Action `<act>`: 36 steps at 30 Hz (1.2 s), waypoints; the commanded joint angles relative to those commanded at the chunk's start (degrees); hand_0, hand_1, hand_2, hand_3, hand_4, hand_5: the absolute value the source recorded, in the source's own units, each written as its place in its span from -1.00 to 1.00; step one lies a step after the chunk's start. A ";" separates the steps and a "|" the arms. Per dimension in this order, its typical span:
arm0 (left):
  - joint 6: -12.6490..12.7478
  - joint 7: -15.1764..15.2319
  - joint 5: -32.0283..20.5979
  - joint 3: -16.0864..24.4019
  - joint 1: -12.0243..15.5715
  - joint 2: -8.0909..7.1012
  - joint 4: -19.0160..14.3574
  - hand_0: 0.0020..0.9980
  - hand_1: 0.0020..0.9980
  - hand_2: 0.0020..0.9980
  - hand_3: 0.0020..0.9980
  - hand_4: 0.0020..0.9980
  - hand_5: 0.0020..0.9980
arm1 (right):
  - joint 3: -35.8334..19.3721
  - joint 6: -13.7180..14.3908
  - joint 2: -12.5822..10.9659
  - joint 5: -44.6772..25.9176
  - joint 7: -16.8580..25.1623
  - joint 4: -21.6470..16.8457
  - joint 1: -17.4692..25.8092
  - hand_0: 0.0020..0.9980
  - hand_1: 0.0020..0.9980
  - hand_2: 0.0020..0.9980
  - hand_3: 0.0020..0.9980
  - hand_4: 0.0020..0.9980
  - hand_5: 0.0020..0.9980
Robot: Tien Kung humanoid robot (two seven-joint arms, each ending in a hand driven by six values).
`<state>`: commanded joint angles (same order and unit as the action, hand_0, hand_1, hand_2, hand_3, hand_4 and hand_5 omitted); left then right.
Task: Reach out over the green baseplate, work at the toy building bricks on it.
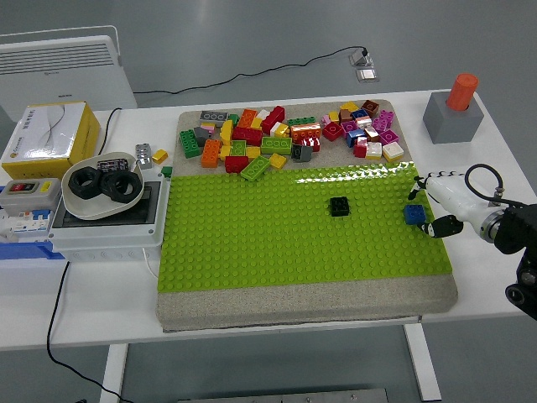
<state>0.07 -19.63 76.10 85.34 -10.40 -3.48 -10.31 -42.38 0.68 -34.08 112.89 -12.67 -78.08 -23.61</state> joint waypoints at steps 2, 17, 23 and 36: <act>-0.01 -0.02 -0.04 -0.05 0.02 0.00 0.00 0.47 0.47 0.43 0.67 0.66 1.00 | -0.32 -0.02 0.22 -0.07 0.02 0.30 0.16 0.85 0.91 0.86 0.37 0.51 -0.70; -0.06 -0.07 0.13 0.06 0.07 0.02 0.00 0.47 0.47 0.43 0.67 0.66 1.00 | -1.13 0.69 0.67 -1.46 0.69 1.07 0.89 0.86 0.92 0.87 0.36 0.52 -0.67; -0.09 -0.10 0.14 0.03 0.08 0.01 0.00 0.47 0.47 0.43 0.66 0.66 1.00 | -1.45 1.23 0.55 -2.32 1.10 1.02 1.14 0.86 0.91 0.86 0.35 0.52 -0.67; -0.07 -0.10 0.08 -0.05 0.11 0.05 0.00 0.48 0.47 0.43 0.66 0.66 1.00 | -1.60 4.60 0.53 -6.91 4.16 0.77 1.86 0.83 0.84 0.77 0.33 0.47 -0.52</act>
<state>0.00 -19.73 76.18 85.30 -10.28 -3.43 -10.31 -43.98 5.28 -33.55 105.98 -8.51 -77.31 -21.74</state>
